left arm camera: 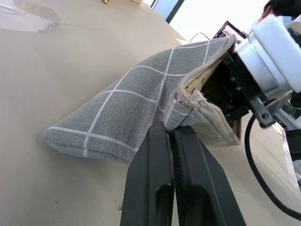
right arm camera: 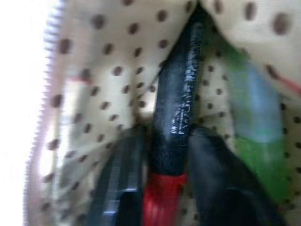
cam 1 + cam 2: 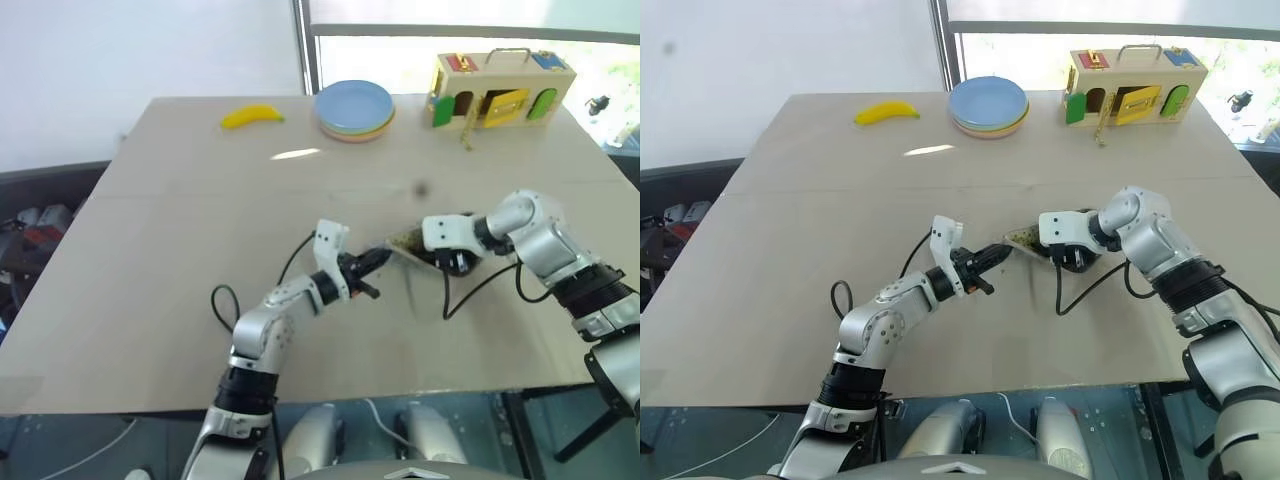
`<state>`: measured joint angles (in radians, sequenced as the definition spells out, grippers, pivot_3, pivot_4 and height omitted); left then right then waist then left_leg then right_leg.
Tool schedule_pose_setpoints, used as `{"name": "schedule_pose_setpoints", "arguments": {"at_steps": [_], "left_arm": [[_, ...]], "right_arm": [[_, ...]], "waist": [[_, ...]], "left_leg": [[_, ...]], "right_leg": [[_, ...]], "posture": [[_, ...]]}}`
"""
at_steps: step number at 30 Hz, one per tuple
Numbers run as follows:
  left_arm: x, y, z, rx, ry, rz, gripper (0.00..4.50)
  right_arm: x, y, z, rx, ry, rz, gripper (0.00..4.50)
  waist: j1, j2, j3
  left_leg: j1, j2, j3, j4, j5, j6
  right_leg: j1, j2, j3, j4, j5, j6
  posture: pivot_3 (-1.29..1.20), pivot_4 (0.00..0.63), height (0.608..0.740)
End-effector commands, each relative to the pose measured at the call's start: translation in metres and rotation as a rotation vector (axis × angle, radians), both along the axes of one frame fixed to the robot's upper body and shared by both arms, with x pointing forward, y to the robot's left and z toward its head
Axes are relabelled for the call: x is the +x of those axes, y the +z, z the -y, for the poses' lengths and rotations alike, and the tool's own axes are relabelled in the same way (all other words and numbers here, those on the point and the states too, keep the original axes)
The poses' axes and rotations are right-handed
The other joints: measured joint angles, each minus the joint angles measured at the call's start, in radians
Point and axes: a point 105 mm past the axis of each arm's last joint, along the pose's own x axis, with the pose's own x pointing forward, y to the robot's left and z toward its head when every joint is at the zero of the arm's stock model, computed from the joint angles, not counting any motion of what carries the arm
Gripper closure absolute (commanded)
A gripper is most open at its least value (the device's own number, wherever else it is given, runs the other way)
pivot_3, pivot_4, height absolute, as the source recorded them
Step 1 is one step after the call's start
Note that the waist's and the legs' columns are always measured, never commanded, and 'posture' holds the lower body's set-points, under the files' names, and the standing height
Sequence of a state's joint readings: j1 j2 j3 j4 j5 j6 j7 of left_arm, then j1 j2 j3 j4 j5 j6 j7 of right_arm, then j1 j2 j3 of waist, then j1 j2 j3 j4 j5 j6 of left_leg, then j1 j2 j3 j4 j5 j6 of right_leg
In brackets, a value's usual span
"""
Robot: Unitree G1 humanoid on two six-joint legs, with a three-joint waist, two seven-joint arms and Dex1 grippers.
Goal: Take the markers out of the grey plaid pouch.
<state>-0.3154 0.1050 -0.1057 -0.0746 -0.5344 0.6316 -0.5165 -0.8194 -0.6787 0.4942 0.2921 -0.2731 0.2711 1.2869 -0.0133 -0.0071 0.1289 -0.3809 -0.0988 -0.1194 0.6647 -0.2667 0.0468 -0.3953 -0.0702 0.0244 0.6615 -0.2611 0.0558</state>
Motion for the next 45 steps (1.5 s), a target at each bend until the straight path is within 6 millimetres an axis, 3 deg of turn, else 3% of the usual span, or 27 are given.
{"name": "schedule_pose_setpoints", "arguments": {"at_steps": [1, 11, 17, 20, 23, 27, 34, 37, 41, 45], "left_arm": [[0.003, 0.006, -0.005, -0.015, 0.026, 0.023, 4.50], [0.009, 0.012, -0.010, 0.000, 0.063, 0.073, 4.50], [0.020, 0.026, -0.017, 0.041, 0.119, 0.178, 4.50], [0.025, 0.039, -0.019, 0.070, 0.145, 0.262, 4.50], [0.026, 0.056, -0.016, 0.072, 0.148, 0.347, 4.50], [0.020, 0.073, -0.003, 0.079, 0.101, 0.436, 4.50], [0.024, 0.103, 0.002, 0.035, 0.157, 0.506, 4.50], [0.031, 0.108, -0.003, 0.025, 0.214, 0.498, 4.50], [0.035, 0.109, -0.009, 0.029, 0.259, 0.501, 4.50], [0.034, 0.097, -0.011, 0.069, 0.249, 0.491, 4.50]], "right_arm": [[-0.001, -0.004, 0.011, -0.038, -0.029, 0.003, 4.10], [-0.008, 0.071, 0.012, 0.021, -0.018, 0.203, 4.10], [-0.027, 0.108, 0.004, 0.141, -0.040, 0.242, 4.10], [-0.030, 0.109, 0.006, 0.158, -0.073, 0.241, 4.10], [-0.026, 0.093, 0.007, 0.102, -0.080, 0.271, 4.10], [-0.014, 0.077, 0.000, 0.044, -0.072, 0.373, 4.10], [-0.015, 0.063, -0.018, 0.042, 0.036, 0.434, 4.10], [-0.019, 0.064, -0.027, 0.066, 0.146, 0.474, 4.10], [-0.024, 0.058, -0.021, 0.072, 0.180, 0.428, 4.10], [-0.008, 0.077, -0.016, 0.096, 0.120, 0.541, 4.10]], "waist": [[0.001, 0.000, 0.000], [0.010, 0.001, 0.002], [0.016, 0.001, 0.002], [0.019, 0.001, 0.002], [0.026, 0.001, 0.002], [0.026, 0.001, 0.002], [0.027, 0.000, 0.003], [0.026, 0.000, 0.003], [0.026, 0.000, 0.003], [0.024, 0.000, 0.003]], "left_leg": [[0.000, 0.000, 0.000, 0.000, 0.000, 0.000], [-0.013, 0.000, -0.001, 0.000, 0.000, 0.000], [-0.019, 0.000, -0.001, 0.001, 0.000, 0.000], [-0.019, 0.000, -0.001, 0.001, 0.000, 0.000], [-0.019, 0.000, -0.001, 0.001, 0.000, 0.000], [-0.019, 0.000, -0.001, 0.001, 0.000, 0.000], [-0.019, -0.001, -0.001, 0.001, 0.000, 0.000], [-0.019, -0.001, -0.001, 0.001, 0.000, 0.000], [-0.019, 0.000, -0.001, 0.001, 0.000, 0.000], [-0.018, 0.000, 0.000, 0.001, 0.000, 0.000]], "right_leg": [[0.000, 0.000, 0.000, 0.000, 0.000, 0.000], [-0.011, -0.001, -0.001, 0.000, 0.000, 0.000], [-0.016, -0.001, -0.001, -0.001, 0.000, 0.000], [-0.016, -0.001, -0.001, -0.001, 0.000, 0.000], [-0.016, -0.001, -0.001, -0.001, 0.000, 0.000], [-0.016, -0.001, -0.001, -0.001, 0.000, 0.000], [-0.017, -0.001, -0.001, 0.000, 0.000, 0.000], [-0.016, 0.000, -0.001, 0.000, 0.000, 0.000], [-0.017, 0.000, -0.001, 0.000, 0.000, 0.000], [-0.016, 0.000, -0.001, 0.000, 0.000, 0.000]], "posture": [[0.00, 0.150, 0.740], [0.00, 0.150, 0.740], [0.00, 0.150, 0.740], [0.00, 0.150, 0.740], [0.00, 0.150, 0.740], [0.00, 0.150, 0.740], [0.00, 0.150, 0.740], [0.00, 0.150, 0.740], [0.00, 0.150, 0.740], [0.00, 0.150, 0.740]]}}
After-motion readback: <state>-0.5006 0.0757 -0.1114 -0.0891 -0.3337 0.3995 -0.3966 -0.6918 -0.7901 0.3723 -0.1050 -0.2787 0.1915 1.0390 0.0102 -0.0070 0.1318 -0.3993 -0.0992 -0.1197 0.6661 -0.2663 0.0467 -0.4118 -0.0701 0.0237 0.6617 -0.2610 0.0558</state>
